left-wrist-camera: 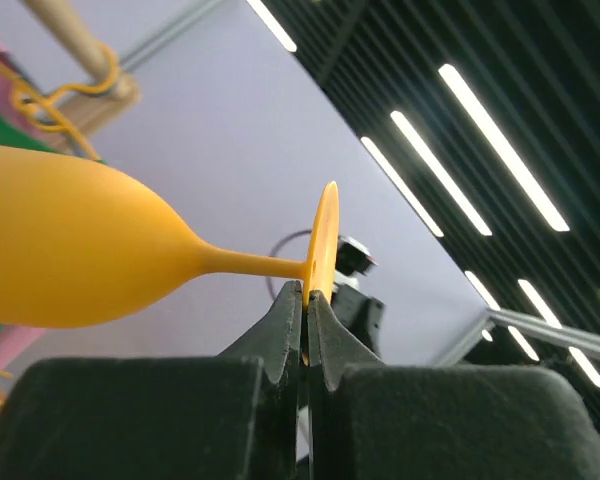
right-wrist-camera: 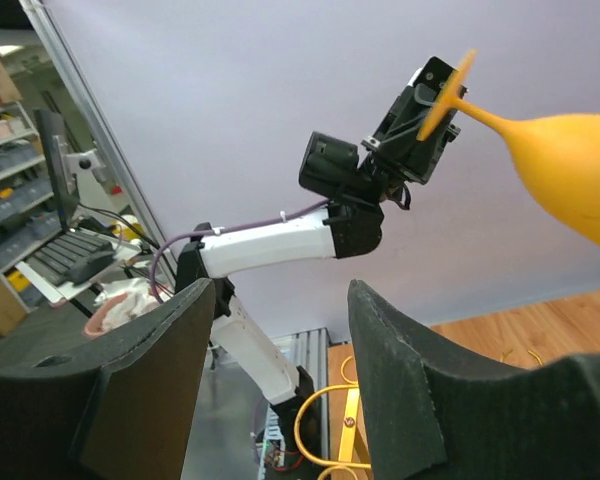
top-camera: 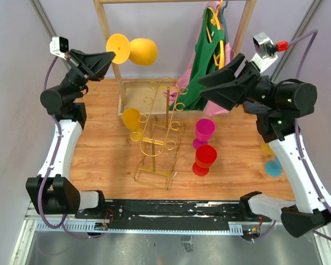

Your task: Place the wine glass upside down on the wine glass rack

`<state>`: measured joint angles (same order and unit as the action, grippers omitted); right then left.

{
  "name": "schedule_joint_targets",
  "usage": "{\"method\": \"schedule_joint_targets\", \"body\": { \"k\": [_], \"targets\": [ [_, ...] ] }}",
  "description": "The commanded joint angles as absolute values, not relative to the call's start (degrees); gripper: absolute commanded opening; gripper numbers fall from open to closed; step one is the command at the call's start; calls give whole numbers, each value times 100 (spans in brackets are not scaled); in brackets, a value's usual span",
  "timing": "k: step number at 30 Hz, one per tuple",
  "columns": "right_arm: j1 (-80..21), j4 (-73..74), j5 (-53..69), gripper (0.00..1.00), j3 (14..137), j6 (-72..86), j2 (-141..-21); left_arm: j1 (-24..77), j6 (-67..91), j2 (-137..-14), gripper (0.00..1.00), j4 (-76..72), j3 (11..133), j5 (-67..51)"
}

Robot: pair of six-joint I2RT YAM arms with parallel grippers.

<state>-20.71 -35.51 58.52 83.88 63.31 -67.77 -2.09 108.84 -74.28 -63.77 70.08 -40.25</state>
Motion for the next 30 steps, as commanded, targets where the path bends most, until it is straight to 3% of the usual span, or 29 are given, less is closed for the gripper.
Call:
{"method": "schedule_joint_targets", "body": {
  "k": [1, 5, 11, 30],
  "targets": [
    [-2013, -2117, 5786, 57, 8280, 5052, -6430, -326, 8968, -7209, 0, -3807, 7422, -4407],
    [-2013, -1644, 5714, 58, 8115, 4683, -6130, -352, 7401, -7237, 0, -1970, 8015, -4165],
    [-2013, -1319, 5643, 58, 7935, 4454, -5880, -352, 6525, -7392, 0, -857, 8211, -3906],
    [-2013, -1069, 5481, 57, 7791, 4369, -5852, -134, 6850, -7649, 0, -1001, 7287, -4609]
  ]
}}
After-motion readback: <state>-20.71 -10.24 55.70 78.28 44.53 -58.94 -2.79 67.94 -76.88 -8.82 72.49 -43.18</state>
